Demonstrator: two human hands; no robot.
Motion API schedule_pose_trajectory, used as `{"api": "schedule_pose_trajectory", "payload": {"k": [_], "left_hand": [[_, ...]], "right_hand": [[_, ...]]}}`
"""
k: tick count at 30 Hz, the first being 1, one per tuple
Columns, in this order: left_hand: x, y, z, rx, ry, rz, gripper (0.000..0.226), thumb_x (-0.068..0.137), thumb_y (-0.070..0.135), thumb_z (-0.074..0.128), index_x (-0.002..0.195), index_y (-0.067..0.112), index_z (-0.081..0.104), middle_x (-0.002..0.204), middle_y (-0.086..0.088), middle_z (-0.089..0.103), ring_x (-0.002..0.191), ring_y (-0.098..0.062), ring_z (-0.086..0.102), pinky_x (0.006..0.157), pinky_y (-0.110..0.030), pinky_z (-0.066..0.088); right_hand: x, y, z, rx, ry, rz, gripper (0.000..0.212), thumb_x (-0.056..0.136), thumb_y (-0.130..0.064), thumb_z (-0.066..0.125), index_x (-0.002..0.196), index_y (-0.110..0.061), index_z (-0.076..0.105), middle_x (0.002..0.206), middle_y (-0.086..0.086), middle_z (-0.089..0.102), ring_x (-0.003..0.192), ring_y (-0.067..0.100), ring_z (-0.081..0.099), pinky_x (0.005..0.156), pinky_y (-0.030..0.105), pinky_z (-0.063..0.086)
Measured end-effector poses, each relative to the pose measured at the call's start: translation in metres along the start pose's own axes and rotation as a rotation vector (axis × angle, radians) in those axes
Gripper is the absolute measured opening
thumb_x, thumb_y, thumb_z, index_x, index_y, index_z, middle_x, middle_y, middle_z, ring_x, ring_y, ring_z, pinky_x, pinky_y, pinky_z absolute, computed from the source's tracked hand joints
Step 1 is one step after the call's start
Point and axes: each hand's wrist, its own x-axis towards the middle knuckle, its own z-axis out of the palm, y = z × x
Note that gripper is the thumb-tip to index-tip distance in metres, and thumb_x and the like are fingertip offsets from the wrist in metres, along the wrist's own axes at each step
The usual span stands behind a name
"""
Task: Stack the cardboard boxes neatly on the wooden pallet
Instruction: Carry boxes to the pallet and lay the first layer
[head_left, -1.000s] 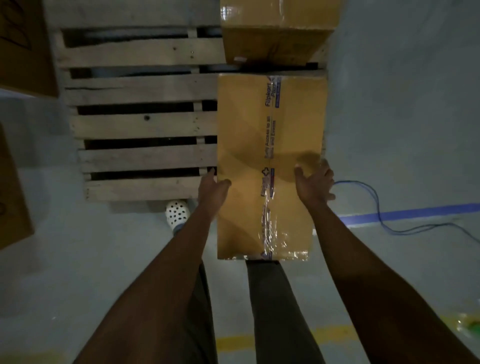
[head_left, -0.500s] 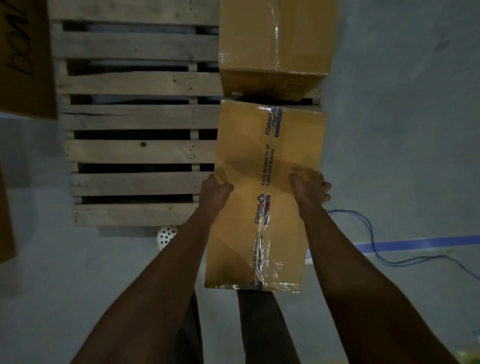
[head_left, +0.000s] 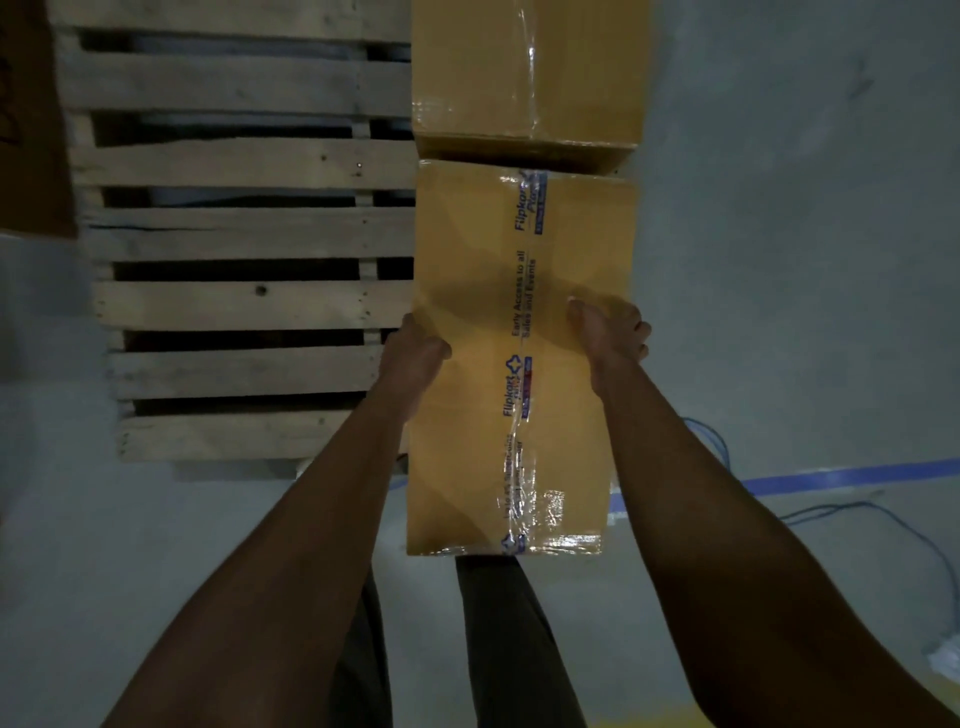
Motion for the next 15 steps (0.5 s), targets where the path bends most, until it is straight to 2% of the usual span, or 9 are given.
{"api": "schedule_pose_trajectory", "payload": {"k": [3, 6, 7, 8, 10, 13, 15], "left_hand": [[0.009, 0.012, -0.001, -0.019, -0.014, 0.01, 0.073, 0.066, 0.018, 0.06, 0.139, 0.016, 0.055, 0.125, -0.007, 0.064, 0.108, -0.028, 0.062, 0.094, -0.045, 0.056], [0.019, 0.017, -0.001, 0.009, -0.016, 0.016, 0.056, 0.084, 0.008, 0.062, 0.139, 0.013, 0.052, 0.122, -0.004, 0.06, 0.098, -0.022, 0.059, 0.076, -0.029, 0.05], [0.022, 0.017, -0.002, 0.001, -0.019, 0.004, 0.056, 0.085, 0.007, 0.061, 0.14, 0.013, 0.05, 0.124, -0.005, 0.06, 0.101, -0.023, 0.059, 0.078, -0.031, 0.052], [0.026, 0.016, -0.003, -0.023, -0.026, -0.015, 0.061, 0.083, 0.009, 0.063, 0.143, 0.013, 0.049, 0.129, -0.008, 0.06, 0.108, -0.027, 0.06, 0.087, -0.038, 0.055], [0.031, 0.015, -0.005, -0.054, -0.034, -0.057, 0.08, 0.073, 0.017, 0.066, 0.15, 0.016, 0.044, 0.136, -0.01, 0.059, 0.117, -0.032, 0.06, 0.1, -0.048, 0.054], [0.044, 0.01, -0.004, -0.075, -0.044, -0.082, 0.102, 0.057, 0.023, 0.065, 0.155, 0.017, 0.038, 0.14, -0.011, 0.057, 0.119, -0.033, 0.06, 0.1, -0.052, 0.054], [0.044, 0.011, 0.0, -0.019, -0.03, -0.096, 0.104, 0.056, 0.024, 0.067, 0.155, 0.015, 0.035, 0.145, -0.013, 0.054, 0.121, -0.035, 0.059, 0.1, -0.052, 0.054]], "right_hand": [[0.009, -0.014, -0.005, 0.003, -0.014, 0.006, 0.098, 0.082, -0.067, 0.064, 0.158, -0.017, 0.026, 0.157, 0.005, 0.028, 0.141, 0.033, 0.03, 0.114, 0.054, 0.029], [0.013, -0.024, -0.01, 0.044, -0.043, -0.03, 0.095, 0.086, -0.062, 0.065, 0.159, -0.016, 0.025, 0.158, 0.007, 0.026, 0.143, 0.033, 0.029, 0.111, 0.047, 0.031], [0.013, -0.026, -0.01, 0.054, -0.05, -0.039, 0.096, 0.087, -0.062, 0.065, 0.16, -0.017, 0.023, 0.159, 0.006, 0.025, 0.144, 0.032, 0.027, 0.112, 0.047, 0.03], [0.014, -0.028, -0.01, 0.062, -0.054, -0.04, 0.097, 0.087, -0.062, 0.066, 0.161, -0.017, 0.021, 0.16, 0.005, 0.023, 0.145, 0.032, 0.026, 0.113, 0.048, 0.03], [0.015, -0.031, -0.008, 0.075, -0.052, -0.035, 0.1, 0.085, -0.065, 0.065, 0.161, -0.018, 0.02, 0.16, 0.005, 0.023, 0.144, 0.032, 0.026, 0.113, 0.049, 0.03], [0.017, -0.03, -0.004, 0.074, -0.04, -0.046, 0.099, 0.083, -0.067, 0.065, 0.159, -0.018, 0.025, 0.157, 0.005, 0.026, 0.14, 0.033, 0.03, 0.11, 0.048, 0.032], [0.016, -0.028, -0.002, 0.067, -0.031, -0.053, 0.099, 0.083, -0.066, 0.065, 0.159, -0.018, 0.024, 0.157, 0.005, 0.026, 0.14, 0.033, 0.03, 0.11, 0.049, 0.032]]}}
